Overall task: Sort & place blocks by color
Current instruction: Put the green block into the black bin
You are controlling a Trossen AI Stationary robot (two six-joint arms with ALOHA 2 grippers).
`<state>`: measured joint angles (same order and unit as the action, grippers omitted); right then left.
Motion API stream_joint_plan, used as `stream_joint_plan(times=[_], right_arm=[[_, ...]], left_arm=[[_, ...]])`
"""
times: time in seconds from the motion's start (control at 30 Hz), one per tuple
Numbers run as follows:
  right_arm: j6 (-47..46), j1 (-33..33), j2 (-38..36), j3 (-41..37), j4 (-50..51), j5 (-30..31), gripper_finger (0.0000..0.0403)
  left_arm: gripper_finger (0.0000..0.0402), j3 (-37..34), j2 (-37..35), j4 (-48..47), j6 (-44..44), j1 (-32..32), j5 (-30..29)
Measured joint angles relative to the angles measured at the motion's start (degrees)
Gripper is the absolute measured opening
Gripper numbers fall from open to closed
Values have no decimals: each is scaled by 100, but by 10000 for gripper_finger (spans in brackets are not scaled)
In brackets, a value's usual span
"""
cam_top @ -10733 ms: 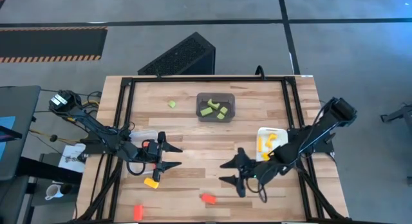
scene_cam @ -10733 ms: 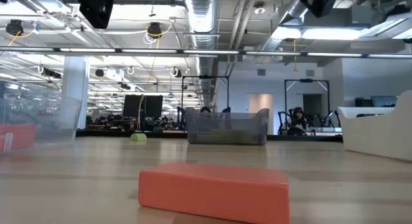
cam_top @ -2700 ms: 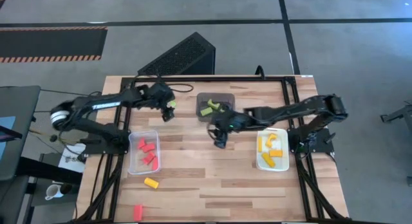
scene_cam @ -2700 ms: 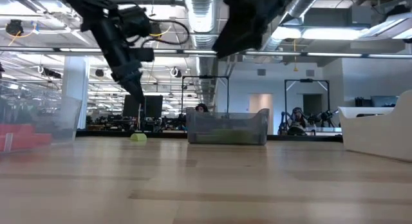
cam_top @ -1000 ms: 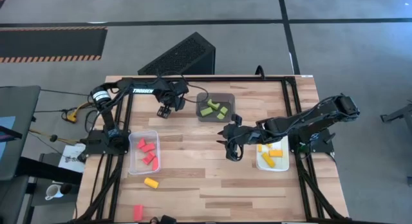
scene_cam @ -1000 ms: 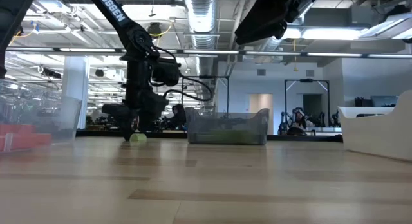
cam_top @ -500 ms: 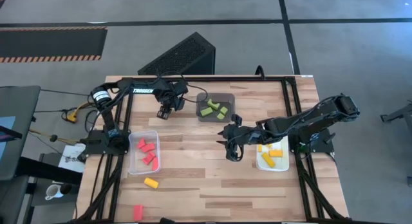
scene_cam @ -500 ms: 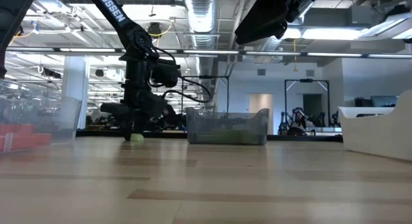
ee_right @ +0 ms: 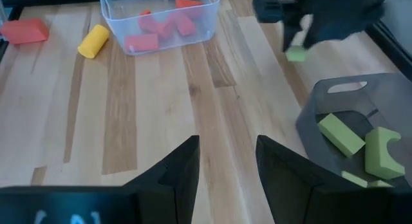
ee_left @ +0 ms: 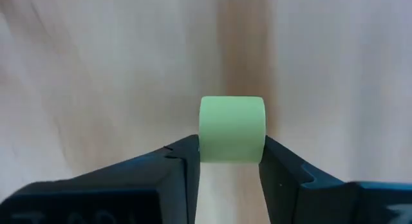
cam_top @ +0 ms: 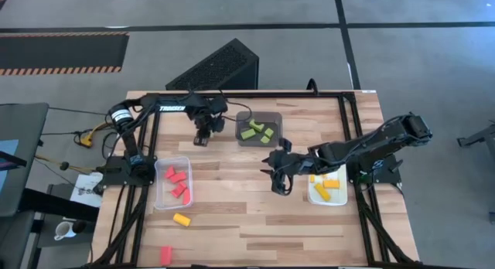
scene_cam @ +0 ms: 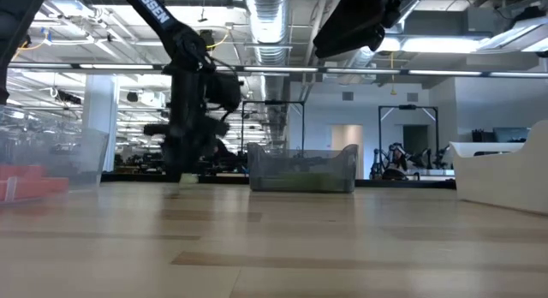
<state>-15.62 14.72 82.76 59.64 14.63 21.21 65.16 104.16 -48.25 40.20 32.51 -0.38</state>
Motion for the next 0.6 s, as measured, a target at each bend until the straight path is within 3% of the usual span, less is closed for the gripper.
stream_joint_plan(times=[0.23,0.43,0.5,0.6], right_arm=[[-291,244,0,4,60,193,175],[-481,411,-1,4,70,270,175],[-538,405,-39,4,66,275,175],[-553,408,-52,9,52,293,175]], left_arm=[[92,68,-747,524,-460,0,1627],[92,-329,-1353,3023,-1286,-200,2926],[92,-436,-1377,3852,-1448,-422,2926],[92,-463,-1194,4544,-1416,-751,2417]])
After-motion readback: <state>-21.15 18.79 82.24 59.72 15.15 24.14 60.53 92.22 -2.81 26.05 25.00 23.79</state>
